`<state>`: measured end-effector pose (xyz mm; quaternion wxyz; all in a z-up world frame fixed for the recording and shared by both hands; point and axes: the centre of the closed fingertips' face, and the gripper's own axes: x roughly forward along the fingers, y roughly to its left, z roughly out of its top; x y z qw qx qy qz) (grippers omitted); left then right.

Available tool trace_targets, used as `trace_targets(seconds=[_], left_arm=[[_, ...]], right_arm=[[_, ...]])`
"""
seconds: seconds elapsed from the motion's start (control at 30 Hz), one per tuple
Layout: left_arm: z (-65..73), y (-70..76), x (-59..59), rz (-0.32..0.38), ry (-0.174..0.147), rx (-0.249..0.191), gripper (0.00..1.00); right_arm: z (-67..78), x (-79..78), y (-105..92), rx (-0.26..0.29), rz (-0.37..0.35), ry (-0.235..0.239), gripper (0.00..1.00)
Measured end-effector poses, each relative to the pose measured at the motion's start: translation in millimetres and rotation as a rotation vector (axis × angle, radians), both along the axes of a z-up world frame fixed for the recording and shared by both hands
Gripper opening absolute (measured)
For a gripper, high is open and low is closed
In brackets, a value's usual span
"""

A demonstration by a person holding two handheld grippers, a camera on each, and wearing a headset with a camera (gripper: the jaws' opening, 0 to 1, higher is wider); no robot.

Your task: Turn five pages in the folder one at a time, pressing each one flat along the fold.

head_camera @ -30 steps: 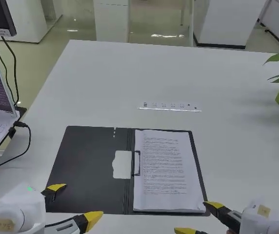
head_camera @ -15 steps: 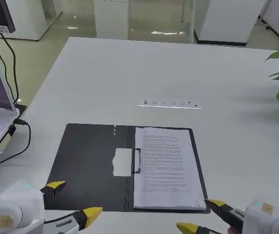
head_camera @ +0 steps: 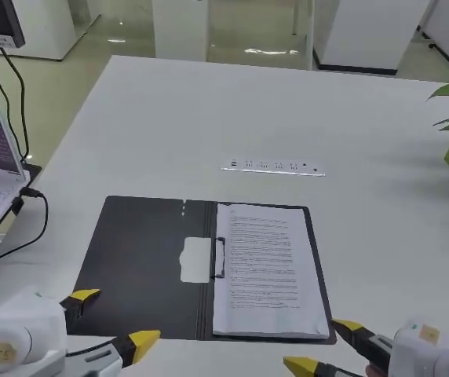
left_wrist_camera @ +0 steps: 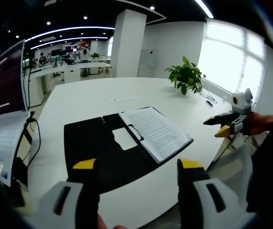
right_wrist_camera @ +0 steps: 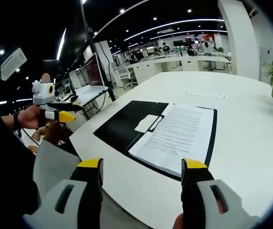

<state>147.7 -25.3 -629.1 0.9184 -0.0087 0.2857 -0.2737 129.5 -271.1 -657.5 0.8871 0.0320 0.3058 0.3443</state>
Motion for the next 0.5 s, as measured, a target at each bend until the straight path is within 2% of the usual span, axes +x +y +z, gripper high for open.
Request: trace_targets(seconds=[0.5], left_arm=[[0.1, 1.2, 1.7, 0.003, 0.001, -0.005, 0.67]], right_arm=[[-0.1, -0.1, -1.1, -0.002, -0.005, 0.001, 0.65]])
